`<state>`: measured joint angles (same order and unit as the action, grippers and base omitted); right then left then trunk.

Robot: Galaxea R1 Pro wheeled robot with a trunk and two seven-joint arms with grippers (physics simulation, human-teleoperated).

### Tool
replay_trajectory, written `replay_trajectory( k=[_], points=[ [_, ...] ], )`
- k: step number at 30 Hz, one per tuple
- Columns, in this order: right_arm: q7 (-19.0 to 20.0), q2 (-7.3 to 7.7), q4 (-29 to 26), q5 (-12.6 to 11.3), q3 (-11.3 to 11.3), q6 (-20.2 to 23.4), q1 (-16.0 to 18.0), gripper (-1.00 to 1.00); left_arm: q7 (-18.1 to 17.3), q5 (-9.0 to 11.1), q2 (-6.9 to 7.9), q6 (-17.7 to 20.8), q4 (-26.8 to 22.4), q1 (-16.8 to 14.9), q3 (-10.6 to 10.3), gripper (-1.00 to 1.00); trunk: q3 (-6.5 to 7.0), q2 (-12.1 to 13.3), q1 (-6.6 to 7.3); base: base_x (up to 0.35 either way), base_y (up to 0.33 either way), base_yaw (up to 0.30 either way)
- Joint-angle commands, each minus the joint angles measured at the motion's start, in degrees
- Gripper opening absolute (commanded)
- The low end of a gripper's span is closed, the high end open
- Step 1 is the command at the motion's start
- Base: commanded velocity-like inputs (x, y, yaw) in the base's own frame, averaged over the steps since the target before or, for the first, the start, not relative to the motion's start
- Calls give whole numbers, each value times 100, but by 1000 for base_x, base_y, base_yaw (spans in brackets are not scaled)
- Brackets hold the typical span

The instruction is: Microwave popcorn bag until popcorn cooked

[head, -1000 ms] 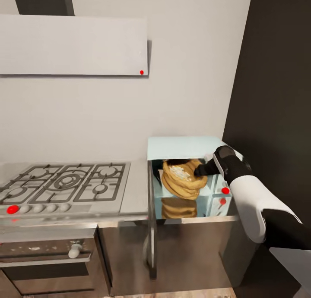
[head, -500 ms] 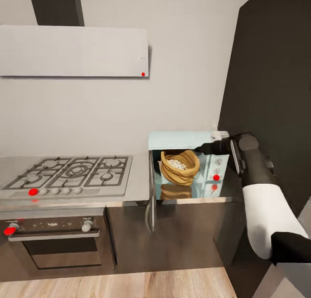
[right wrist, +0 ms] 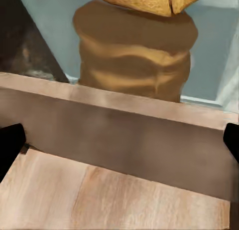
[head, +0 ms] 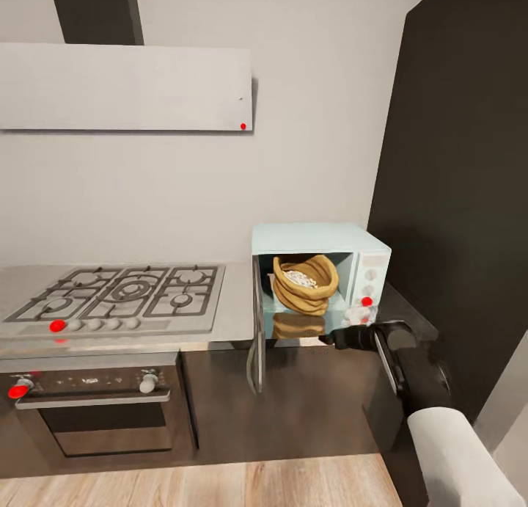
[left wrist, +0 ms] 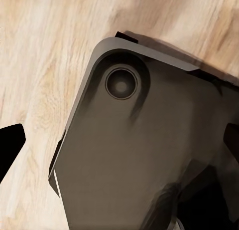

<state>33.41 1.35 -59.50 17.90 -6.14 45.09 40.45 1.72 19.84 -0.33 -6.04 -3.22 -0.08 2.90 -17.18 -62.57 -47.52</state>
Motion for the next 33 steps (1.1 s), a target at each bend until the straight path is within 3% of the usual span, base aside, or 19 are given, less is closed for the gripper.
replay_trajectory(
  k=[1,4,7,8,11,20,25,33],
  points=[
    [47,-70,-20,46,-10,-305,-80,100,13,-2,-2,-11,-4,0,26,100,-6,-5,0,0,0,0],
    [-129,-207,-1,-104,-20,-1547,-308,100,13,-5,-2,-11,-5,0,26,100,-6,-5,0,0,0,0],
    [-432,-221,200,-975,-66,-2482,-366,100,13,-6,-2,-11,-10,0,26,100,-6,-5,0,0,0,0],
    [-665,-218,433,-1386,-76,-3231,-375,100,13,-6,-2,-11,-11,0,26,100,-6,-5,0,0,0,0],
    [-1145,-213,720,-1678,-73,-4199,-380,100,13,-1,-4,-11,-19,0,36,100,-6,-5,0,0,0,0],
    [-1233,-223,1001,-1742,-72,-4433,-380,100,13,9,-2,-11,-20,0,27,100,-6,-5,0,119,0,0],
    [-1224,-215,1002,-2070,-72,-4438,-380,100,13,8,-2,-11,-21,0,26,100,-6,-5,0,189,0,0],
    [-1271,-229,1124,-2091,-70,-4447,-380,100,13,3,-2,-11,-21,0,34,100,-6,-5,0,180,0,0]
  ],
)
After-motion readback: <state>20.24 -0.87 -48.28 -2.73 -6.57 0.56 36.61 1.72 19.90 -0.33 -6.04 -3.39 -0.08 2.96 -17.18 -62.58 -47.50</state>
